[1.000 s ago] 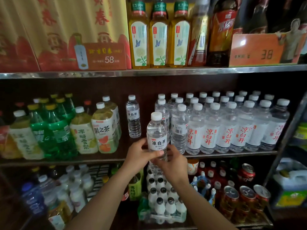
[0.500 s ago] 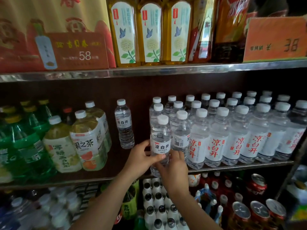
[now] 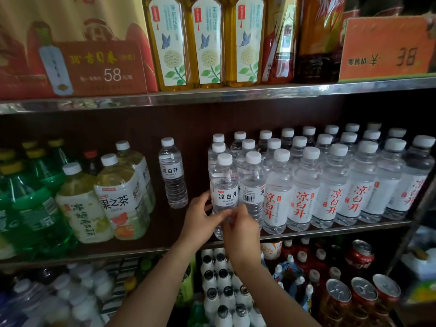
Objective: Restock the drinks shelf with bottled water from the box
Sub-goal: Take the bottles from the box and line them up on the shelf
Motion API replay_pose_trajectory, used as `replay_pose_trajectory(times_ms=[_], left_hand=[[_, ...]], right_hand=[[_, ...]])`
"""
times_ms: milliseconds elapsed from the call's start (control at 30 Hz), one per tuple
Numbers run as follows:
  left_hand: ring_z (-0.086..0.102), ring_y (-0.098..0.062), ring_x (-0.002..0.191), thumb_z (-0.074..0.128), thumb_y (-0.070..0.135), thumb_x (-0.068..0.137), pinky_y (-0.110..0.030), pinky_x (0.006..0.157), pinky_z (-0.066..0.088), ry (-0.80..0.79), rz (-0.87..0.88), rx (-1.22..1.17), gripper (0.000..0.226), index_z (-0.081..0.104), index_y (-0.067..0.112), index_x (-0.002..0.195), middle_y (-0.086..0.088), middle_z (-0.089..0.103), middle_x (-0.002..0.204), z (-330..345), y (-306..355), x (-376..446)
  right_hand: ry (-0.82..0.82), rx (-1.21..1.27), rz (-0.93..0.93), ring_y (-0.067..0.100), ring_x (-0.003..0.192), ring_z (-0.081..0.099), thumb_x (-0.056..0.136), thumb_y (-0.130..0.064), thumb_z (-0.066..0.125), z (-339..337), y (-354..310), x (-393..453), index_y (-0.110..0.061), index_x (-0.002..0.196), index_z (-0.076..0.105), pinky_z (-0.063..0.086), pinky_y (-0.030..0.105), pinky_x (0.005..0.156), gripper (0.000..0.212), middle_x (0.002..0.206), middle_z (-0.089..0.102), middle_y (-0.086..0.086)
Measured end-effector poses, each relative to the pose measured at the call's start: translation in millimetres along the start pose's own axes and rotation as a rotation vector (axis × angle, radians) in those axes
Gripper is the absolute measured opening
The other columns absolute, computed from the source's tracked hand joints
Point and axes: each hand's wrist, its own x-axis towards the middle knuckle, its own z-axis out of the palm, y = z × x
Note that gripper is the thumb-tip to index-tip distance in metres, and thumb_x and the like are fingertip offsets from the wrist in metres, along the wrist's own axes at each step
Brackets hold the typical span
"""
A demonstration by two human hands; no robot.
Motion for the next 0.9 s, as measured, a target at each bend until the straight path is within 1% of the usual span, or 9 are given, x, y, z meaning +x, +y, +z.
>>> replay_pose_trajectory(times_ms=[67, 133, 300, 433, 567, 633, 700, 733, 900], left_hand=[[0.058, -0.011, 0.112, 0.08, 0.027, 0.073, -0.024, 0.092, 0.047, -0.012, -0.033, -0.048, 0.072, 0.047, 0.025, 0.137, 0.004, 0.057, 0.128, -1.0, 0.8, -0.7], [0.059, -0.012, 0.108, 0.08, 0.024, 0.074, -0.023, 0.089, 0.047, -0.013, -0.05, -0.063, 0.074, 0.044, 0.026, 0.139, 0.002, 0.06, 0.123, -2.0, 0.2, -0.1], [0.06, -0.014, 0.108, 0.08, 0.025, 0.073, -0.029, 0.096, 0.048, 0.002, -0.066, -0.065, 0.077, 0.042, 0.029, 0.139, -0.003, 0.062, 0.119, 0.1, -2.9, 1.7], [0.06, -0.013, 0.107, 0.081, 0.022, 0.073, -0.024, 0.089, 0.048, 0.013, -0.085, -0.084, 0.073, 0.045, 0.025, 0.136, 0.0, 0.061, 0.119, -1.5, 0.5, 0.6], [0.059, -0.012, 0.104, 0.082, 0.015, 0.071, -0.014, 0.077, 0.047, 0.008, -0.123, -0.102, 0.072, 0.047, 0.014, 0.133, -0.004, 0.058, 0.124, -4.1, 3.9, -2.8], [0.057, -0.014, 0.111, 0.083, 0.016, 0.069, -0.02, 0.086, 0.049, 0.001, -0.127, -0.087, 0.072, 0.048, 0.015, 0.132, -0.004, 0.056, 0.128, -4.4, 4.1, -4.0], [0.051, -0.017, 0.122, 0.085, 0.021, 0.067, -0.032, 0.1, 0.045, 0.001, -0.136, -0.054, 0.079, 0.045, 0.017, 0.136, -0.002, 0.051, 0.136, -5.2, 4.4, -4.6], [0.049, -0.017, 0.125, 0.085, 0.023, 0.066, -0.035, 0.104, 0.043, -0.004, -0.147, -0.042, 0.083, 0.043, 0.017, 0.138, -0.002, 0.048, 0.139, -5.6, 4.8, -4.7], [0.044, -0.016, 0.13, 0.085, 0.026, 0.067, -0.031, 0.106, 0.038, -0.046, -0.201, -0.031, 0.094, 0.033, 0.018, 0.145, -0.004, 0.042, 0.145, -9.0, 6.4, -8.4]], right_hand=[[0.003, -0.021, 0.0, 0.021, 0.081, 0.063, 0.092, -0.014, 0.057, 1.4, 2.5, 2.1, -0.013, 0.093, 0.053, 0.046, 0.029, 0.067, 0.005, 0.089, 0.065, 0.004], [0.01, -0.035, -0.003, 0.021, 0.08, 0.062, 0.092, -0.016, 0.057, 3.2, 4.8, 3.5, -0.013, 0.092, 0.054, 0.045, 0.028, 0.068, 0.005, 0.087, 0.065, 0.004], [0.023, -0.048, -0.001, 0.019, 0.078, 0.061, 0.091, -0.017, 0.059, 6.2, 7.6, 6.8, -0.013, 0.09, 0.055, 0.042, 0.026, 0.065, 0.006, 0.086, 0.064, 0.003], [0.014, -0.051, 0.003, 0.02, 0.079, 0.061, 0.091, -0.017, 0.059, 5.1, 8.4, 7.0, -0.013, 0.09, 0.056, 0.042, 0.026, 0.066, 0.005, 0.088, 0.065, 0.004], [0.0, -0.04, 0.002, 0.017, 0.075, 0.058, 0.089, -0.015, 0.06, 2.6, 8.7, 6.4, -0.011, 0.091, 0.058, 0.042, 0.026, 0.066, 0.005, 0.087, 0.065, 0.004], [-0.005, -0.035, 0.009, 0.015, 0.074, 0.056, 0.088, -0.014, 0.061, 1.0, 8.8, 6.6, -0.011, 0.091, 0.059, 0.041, 0.024, 0.066, 0.005, 0.087, 0.065, 0.003], [-0.006, -0.021, 0.022, 0.017, 0.077, 0.06, 0.088, -0.015, 0.062, 0.0, 9.5, 5.8, -0.013, 0.091, 0.059, 0.046, 0.028, 0.068, 0.005, 0.086, 0.065, 0.003], [-0.006, -0.017, 0.024, 0.019, 0.078, 0.061, 0.088, -0.015, 0.062, -0.7, 9.9, 5.0, -0.013, 0.091, 0.059, 0.048, 0.031, 0.07, 0.004, 0.086, 0.065, 0.002], [-0.009, -0.011, 0.043, 0.017, 0.076, 0.063, 0.088, -0.021, 0.062, -4.7, 12.1, 0.8, -0.015, 0.09, 0.059, 0.052, 0.034, 0.071, 0.007, 0.085, 0.066, 0.001]])
